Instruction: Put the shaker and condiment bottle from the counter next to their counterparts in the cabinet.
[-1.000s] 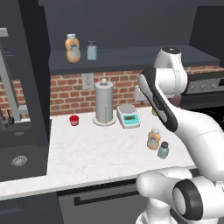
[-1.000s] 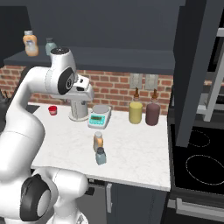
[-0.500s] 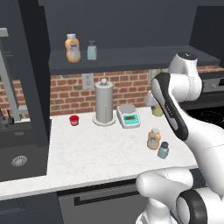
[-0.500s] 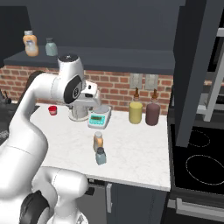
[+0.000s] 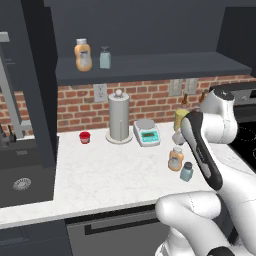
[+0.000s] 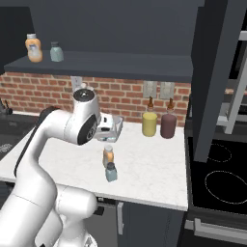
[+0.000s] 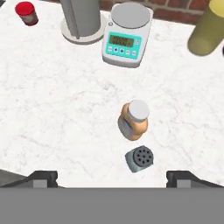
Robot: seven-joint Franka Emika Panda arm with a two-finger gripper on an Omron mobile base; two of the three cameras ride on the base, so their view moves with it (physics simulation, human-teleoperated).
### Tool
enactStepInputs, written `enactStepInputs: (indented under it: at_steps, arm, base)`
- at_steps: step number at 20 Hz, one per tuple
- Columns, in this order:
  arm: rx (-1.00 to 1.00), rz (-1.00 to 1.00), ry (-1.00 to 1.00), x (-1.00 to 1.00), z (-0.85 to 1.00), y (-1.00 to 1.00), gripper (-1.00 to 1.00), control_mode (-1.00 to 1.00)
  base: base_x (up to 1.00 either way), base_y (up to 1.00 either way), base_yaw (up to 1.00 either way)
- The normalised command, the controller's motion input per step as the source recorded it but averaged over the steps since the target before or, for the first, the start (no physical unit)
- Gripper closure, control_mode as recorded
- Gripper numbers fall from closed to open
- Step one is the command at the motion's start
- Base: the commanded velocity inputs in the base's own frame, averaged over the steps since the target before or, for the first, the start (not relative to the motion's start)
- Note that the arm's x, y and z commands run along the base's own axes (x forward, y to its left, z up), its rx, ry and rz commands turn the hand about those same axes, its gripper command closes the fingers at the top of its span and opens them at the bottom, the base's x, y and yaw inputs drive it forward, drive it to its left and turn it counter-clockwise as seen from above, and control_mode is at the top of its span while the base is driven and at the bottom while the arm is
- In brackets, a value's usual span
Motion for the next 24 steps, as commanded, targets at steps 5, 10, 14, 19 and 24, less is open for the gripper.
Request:
enactStepInputs:
  at_steps: [5,10,14,19,24]
  arm:
    - [0.10,0.31,-0.04,0.00,-0.24,-0.40,-1.00,-1.00]
    - [0.12,0.33,-0.03,0.00,-0.20,-0.47,-1.00,-1.00]
    - [0.10,0.29,-0.01,0.00,-0.15,-0.41,-1.00,-1.00]
    - [0.04,0.21,-0.03,0.00,-0.23,-0.29,-1.00,-1.00]
    - [0.02,0.08,-0.02,0.02,-0.21,-0.06,-1.00,-1.00]
  base:
    - [0.00,0.00,0.00]
    - [0.00,0.00,0.00]
    - [0.00,0.00,0.00]
    - [0.00,0.00,0.00]
    - [0.00,0.00,0.00]
